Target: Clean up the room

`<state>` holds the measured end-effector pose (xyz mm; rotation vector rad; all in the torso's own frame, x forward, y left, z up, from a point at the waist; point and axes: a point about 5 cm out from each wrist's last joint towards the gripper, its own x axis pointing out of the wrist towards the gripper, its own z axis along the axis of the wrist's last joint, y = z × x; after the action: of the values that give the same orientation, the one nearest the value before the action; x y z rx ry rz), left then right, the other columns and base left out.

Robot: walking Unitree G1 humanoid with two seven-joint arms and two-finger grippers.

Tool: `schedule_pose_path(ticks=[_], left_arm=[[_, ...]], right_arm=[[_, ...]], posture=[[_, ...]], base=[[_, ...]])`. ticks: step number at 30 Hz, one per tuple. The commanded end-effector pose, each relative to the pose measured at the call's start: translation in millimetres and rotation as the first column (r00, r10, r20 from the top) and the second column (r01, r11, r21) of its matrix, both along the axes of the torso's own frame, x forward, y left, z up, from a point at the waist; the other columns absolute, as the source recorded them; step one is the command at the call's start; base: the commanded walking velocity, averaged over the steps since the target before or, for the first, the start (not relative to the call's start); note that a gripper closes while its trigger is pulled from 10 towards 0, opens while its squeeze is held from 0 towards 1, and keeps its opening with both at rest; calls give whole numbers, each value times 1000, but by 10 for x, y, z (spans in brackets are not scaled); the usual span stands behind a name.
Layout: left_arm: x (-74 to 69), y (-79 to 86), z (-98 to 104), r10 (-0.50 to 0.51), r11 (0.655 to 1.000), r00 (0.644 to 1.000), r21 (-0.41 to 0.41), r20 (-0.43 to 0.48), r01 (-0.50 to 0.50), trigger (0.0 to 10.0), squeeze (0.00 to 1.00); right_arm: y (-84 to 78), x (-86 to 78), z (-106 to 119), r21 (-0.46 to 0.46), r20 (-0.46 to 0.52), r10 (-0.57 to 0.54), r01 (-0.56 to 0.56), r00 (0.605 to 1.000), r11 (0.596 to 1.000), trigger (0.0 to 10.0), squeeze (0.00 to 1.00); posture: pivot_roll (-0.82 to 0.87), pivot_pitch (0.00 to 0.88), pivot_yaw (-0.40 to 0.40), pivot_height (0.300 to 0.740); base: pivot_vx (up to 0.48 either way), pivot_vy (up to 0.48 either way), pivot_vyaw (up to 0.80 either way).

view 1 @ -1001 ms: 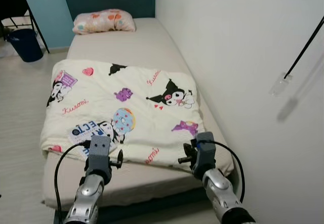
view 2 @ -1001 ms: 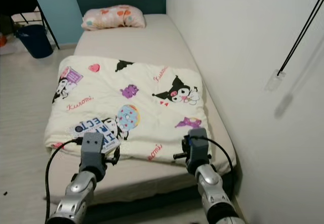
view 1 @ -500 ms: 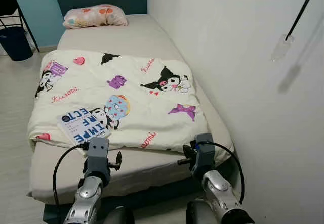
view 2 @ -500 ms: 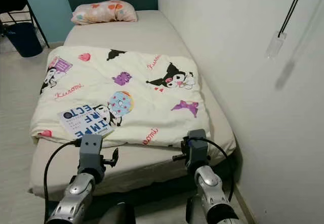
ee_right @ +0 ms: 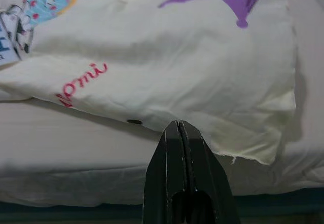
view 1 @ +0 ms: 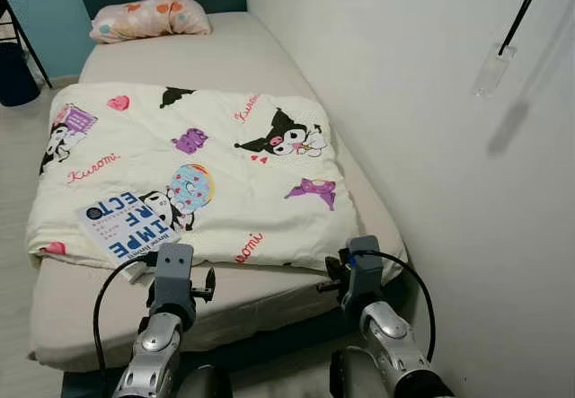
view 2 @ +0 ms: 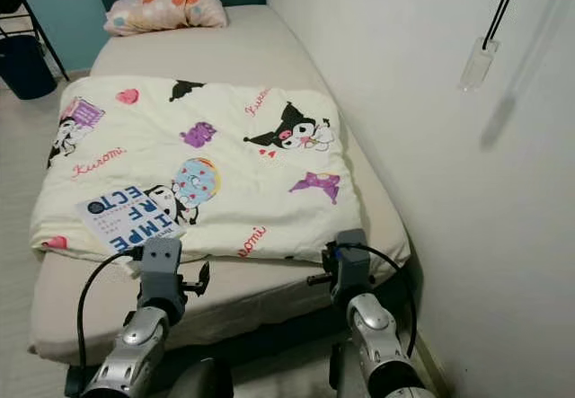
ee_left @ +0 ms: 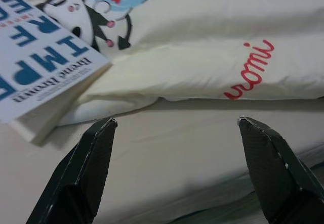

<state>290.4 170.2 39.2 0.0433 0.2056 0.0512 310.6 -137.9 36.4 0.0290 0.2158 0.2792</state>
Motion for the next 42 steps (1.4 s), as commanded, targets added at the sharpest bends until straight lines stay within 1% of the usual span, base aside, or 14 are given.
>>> schedule_pose_path(ticks=[1,17,29,30,31,32,34,35,36,37,38,40,41,42], left_arm=[[-44,40,-50,11,1000,1000,13,-26,-11,10000,0],[-60,57,-56,29,999,999,17,-23,-28,10000,0],[-49,252,-19,75,994,997,87,-15,-73,10000,0],[-37,291,-12,72,992,997,102,-21,-70,10000,0],[-14,347,1,10,980,999,201,-31,-4,10000,0],[-14,347,1,10,980,999,201,-31,-4,10000,0],[-6,396,-9,-34,960,998,275,-57,48,10000,0],[1,414,-15,-79,934,994,342,-79,102,10000,651],[4,427,-20,-109,911,989,389,-96,138,10000,651],[6,436,-18,-152,877,982,443,-113,186,10000,1000],[6,445,-15,-194,832,972,501,-135,236,10000,1000],[4,453,-13,-217,803,965,534,-148,263,10000,1000],[4,453,-13,-217,803,965,534,-148,263,10000,1000],[5,490,-2,-250,750,953,587,-173,304,10000,1000]], right_arm=[[5,-36,-51,13,-27,-1,1,1000,1000,10000,0],[12,-32,-44,10,-23,7,-7,1000,1000,10000,0],[165,46,21,-26,-18,92,-93,996,995,10000,0],[213,65,40,-43,-14,121,-121,993,992,10000,0],[331,96,86,-68,-7,196,-196,981,978,10000,0],[331,96,86,-68,-7,196,-196,981,978,10000,0],[422,113,116,-80,-8,252,-252,968,964,10000,0],[479,125,139,-94,-3,285,-284,959,954,10000,208],[515,133,155,-105,0,306,-304,952,947,10000,208],[565,143,170,-127,-2,336,-334,942,934,10000,1000],[618,153,191,-154,0,369,-365,929,918,10000,1000],[649,160,204,-171,0,390,-384,921,907,10000,1000],[649,160,204,-171,0,390,-384,921,907,10000,1000],[741,173,237,-227,0,444,-433,896,872,10000,1000]], posture=[[-41,132,4,576],[-41,138,-3,566],[-35,159,-23,546],[-34,163,-27,546],[-30,180,-40,546],[-30,180,-40,546],[-27,200,-53,546],[-22,212,-59,546],[-22,212,-59,546],[-15,234,-66,546],[-10,248,-70,546],[-9,253,-71,546],[-9,253,-71,546],[-4,270,-75,546]], base=[[0,0,0],[0,0,0],[0,0,0],[0,0,0],[0,0,0],[0,0,0],[0,0,0],[0,0,0],[0,0,0],[0,0,0],[0,0,0],[0,0,0],[0,0,0],[0,0,0]])
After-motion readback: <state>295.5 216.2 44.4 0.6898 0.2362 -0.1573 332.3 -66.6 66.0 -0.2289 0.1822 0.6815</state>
